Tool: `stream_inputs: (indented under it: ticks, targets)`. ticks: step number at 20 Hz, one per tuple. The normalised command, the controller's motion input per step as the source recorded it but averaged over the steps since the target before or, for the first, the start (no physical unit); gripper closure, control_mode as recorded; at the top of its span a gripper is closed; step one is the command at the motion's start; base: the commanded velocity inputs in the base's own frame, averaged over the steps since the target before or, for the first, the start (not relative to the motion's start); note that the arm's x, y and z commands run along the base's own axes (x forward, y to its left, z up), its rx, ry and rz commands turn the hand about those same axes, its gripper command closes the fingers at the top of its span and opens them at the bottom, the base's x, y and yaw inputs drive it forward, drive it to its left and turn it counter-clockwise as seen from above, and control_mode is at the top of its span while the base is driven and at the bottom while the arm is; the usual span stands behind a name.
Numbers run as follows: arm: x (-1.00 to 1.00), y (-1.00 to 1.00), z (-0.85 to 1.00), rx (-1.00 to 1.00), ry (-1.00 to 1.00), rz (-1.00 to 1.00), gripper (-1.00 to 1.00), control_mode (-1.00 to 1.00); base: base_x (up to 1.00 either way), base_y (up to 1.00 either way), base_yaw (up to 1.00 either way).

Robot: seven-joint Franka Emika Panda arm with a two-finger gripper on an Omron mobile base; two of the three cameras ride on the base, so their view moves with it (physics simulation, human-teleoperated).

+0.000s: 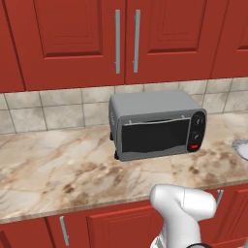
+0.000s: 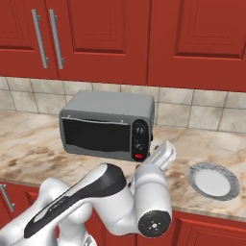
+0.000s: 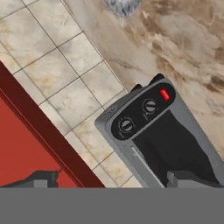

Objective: Pull the toaster oven rack outwards. Pick up the baguette from the plate and place it on the toaster oven rack. Close the toaster oven door fully and set the temperature to the lowest setting.

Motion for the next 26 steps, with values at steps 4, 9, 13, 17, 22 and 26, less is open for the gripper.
stream_inputs:
  ticks: [4,9,13,17,22,26]
  targets:
    - [0.03,0.30,0.00,0.11,0.00,0.00,-1.00,-1.00,0.00,0.00,0.00]
    - [0.13,0.33,0.00,0.07,0.00,0.00,-1.00,-1.00,0.00,0.00,0.00]
    - [0.16,0.30,-0.01,0.03,-0.02,0.00,-1.00,-1.00,0.00,0.00,0.00]
    - [0.15,0.17,0.00,0.04,-0.05,0.00,-1.00,-1.00,0.00,0.00,0.00]
    - [0.26,0.13,-0.05,0.04,-0.03,0.00,-1.00,-1.00,0.00,0.00,0.00]
    - [0.37,0.10,-0.13,0.08,0.00,0.00,-1.00,-1.00,0.00,0.00,0.00]
